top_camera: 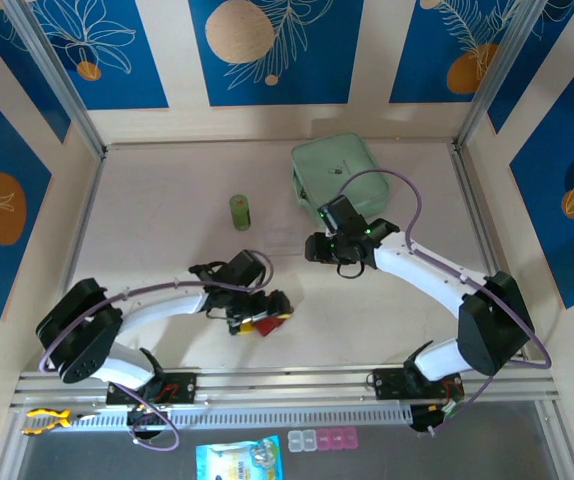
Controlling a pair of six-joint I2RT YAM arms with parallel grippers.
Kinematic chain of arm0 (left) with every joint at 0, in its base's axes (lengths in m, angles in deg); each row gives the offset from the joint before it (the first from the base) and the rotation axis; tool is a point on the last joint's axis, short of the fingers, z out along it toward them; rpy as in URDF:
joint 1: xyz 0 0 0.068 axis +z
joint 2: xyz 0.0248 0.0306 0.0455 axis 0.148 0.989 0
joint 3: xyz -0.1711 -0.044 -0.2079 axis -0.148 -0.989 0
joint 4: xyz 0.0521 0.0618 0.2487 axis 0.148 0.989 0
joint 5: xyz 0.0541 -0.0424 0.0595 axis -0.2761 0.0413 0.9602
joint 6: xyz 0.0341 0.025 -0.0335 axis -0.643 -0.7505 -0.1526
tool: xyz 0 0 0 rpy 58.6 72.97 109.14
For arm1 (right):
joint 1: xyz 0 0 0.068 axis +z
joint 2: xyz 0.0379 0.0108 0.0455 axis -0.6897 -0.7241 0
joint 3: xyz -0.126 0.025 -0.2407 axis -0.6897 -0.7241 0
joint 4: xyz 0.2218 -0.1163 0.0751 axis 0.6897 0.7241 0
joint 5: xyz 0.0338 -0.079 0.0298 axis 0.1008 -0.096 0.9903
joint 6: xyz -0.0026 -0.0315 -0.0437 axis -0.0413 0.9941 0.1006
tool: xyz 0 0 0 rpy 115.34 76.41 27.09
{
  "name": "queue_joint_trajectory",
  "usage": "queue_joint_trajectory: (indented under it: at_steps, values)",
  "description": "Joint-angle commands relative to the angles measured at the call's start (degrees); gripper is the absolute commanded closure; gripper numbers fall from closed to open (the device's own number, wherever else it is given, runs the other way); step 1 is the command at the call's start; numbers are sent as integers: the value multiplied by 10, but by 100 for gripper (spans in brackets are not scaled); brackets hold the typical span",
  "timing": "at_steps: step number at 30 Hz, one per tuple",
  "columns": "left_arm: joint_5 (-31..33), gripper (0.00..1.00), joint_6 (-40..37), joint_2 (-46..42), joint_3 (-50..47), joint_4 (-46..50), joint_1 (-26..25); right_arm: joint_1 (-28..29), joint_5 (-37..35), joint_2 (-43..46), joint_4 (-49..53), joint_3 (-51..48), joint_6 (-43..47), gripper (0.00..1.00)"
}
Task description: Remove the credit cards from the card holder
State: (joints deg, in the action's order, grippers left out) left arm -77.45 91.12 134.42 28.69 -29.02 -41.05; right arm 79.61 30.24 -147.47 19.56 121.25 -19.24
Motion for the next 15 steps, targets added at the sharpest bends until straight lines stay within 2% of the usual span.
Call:
queue_joint_trajectory:
  at_steps: [1,6,11,15]
  values:
    - [22,0,-45,-1,37,6,-6,-10,6,26,13,-13,0,52]
    - [63,1,-127,19,95,97,-6,-18,6,37,17,-17,1,52]
    - [129,0,-287,64,172,194,-7,-30,2,51,25,-23,7,52]
    - [152,0,-396,101,216,222,-10,-59,5,72,34,-32,15,52]
